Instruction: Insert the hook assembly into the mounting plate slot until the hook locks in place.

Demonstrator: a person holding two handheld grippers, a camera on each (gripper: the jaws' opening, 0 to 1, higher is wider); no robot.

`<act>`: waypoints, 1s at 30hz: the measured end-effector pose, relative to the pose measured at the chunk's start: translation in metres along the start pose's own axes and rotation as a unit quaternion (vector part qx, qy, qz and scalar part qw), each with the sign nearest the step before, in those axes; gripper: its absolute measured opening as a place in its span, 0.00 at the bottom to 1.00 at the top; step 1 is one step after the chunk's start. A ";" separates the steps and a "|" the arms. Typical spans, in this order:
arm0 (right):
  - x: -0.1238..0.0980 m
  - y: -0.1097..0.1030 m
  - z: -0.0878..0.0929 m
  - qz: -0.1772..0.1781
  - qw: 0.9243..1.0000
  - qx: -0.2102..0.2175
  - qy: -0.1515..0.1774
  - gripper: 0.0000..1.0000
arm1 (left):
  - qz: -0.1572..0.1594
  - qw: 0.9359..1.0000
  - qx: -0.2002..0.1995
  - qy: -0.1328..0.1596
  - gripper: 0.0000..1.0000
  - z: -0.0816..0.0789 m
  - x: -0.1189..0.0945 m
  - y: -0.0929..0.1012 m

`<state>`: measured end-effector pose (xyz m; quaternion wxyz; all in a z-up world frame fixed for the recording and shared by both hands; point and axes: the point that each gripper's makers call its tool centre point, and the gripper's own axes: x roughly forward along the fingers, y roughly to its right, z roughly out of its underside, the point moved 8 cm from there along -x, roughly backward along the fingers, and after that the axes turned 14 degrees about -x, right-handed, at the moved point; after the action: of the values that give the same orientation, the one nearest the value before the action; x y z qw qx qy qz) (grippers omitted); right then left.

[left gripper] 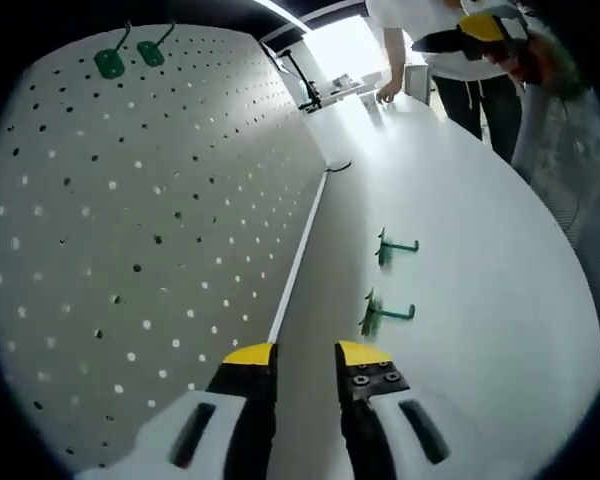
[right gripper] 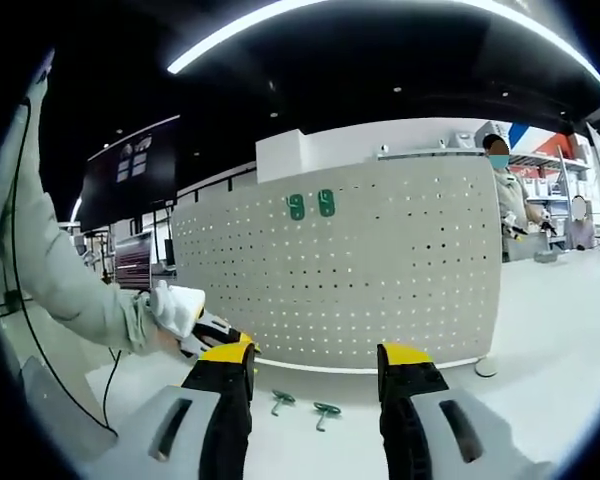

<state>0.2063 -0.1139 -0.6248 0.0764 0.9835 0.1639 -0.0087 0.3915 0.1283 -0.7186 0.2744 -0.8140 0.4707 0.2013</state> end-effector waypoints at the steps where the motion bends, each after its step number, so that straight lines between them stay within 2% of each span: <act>1: 0.000 0.000 0.000 0.001 1.000 0.002 0.001 0.47 | 0.001 1.000 0.002 -0.004 0.24 0.001 0.002 -0.001; 7: 0.000 0.002 0.001 0.004 1.000 0.009 0.000 0.47 | 0.015 1.000 0.012 -0.013 0.23 0.000 0.008 -0.001; 10: 0.000 0.002 0.001 0.005 1.000 0.011 0.000 0.47 | 0.036 0.999 0.019 -0.016 0.22 -0.002 0.015 0.003; 14: -0.001 0.004 0.001 0.009 1.000 0.014 -0.001 0.47 | 0.071 0.996 0.049 -0.033 0.20 -0.001 0.023 0.014; 17: -0.001 0.005 0.002 0.010 1.000 0.016 -0.002 0.47 | 0.085 0.994 0.061 -0.039 0.21 -0.001 0.028 0.021; 30: -0.001 0.008 0.004 0.016 1.000 0.022 -0.006 0.47 | 0.117 0.990 0.064 -0.041 0.19 -0.003 0.045 0.031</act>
<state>0.2082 -0.1217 -0.6273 0.0554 0.9874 0.1474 -0.0172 0.3857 0.0845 -0.7510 0.3193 -0.7251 0.5630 0.2351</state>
